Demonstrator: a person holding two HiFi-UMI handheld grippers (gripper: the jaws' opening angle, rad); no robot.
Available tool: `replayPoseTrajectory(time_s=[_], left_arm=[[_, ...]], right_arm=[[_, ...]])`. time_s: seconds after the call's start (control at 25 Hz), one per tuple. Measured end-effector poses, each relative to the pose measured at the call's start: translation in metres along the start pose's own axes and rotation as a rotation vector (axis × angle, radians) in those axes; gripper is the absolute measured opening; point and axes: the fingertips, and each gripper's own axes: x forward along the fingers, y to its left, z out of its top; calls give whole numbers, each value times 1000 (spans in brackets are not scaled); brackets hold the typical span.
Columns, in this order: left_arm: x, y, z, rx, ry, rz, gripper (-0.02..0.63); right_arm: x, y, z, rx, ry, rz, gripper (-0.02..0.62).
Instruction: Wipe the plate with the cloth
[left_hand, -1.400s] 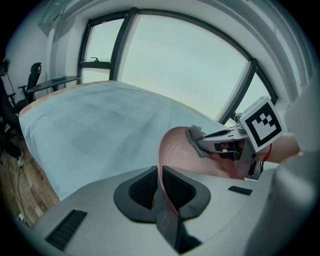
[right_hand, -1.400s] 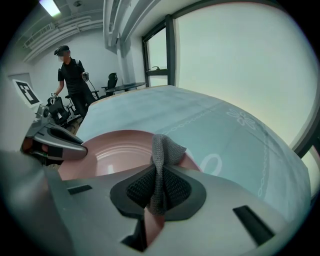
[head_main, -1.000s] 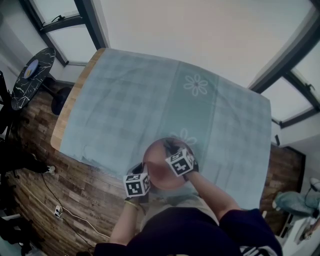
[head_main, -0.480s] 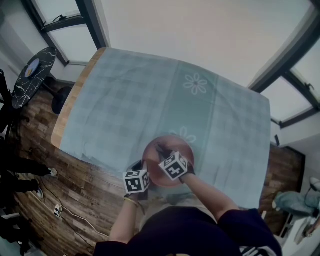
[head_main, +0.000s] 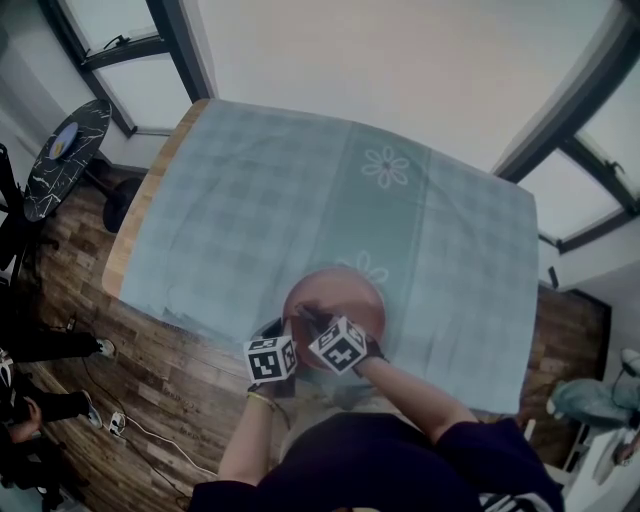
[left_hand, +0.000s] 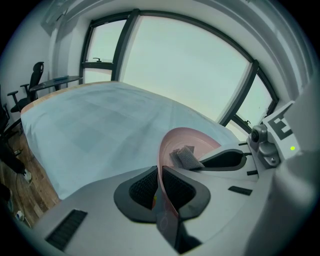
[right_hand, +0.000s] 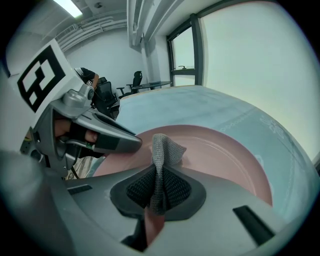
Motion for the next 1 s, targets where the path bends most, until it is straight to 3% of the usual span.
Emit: replayPoseTrajectory(time_s=[0.64, 1.0], left_arm=[[1, 1, -1, 4, -3, 10, 41], [0, 1, -2, 1, -2, 14, 41]], right_arm=[[1, 49, -10, -104, 28, 99, 34], [-10, 53, -12, -68, 24, 145, 34]])
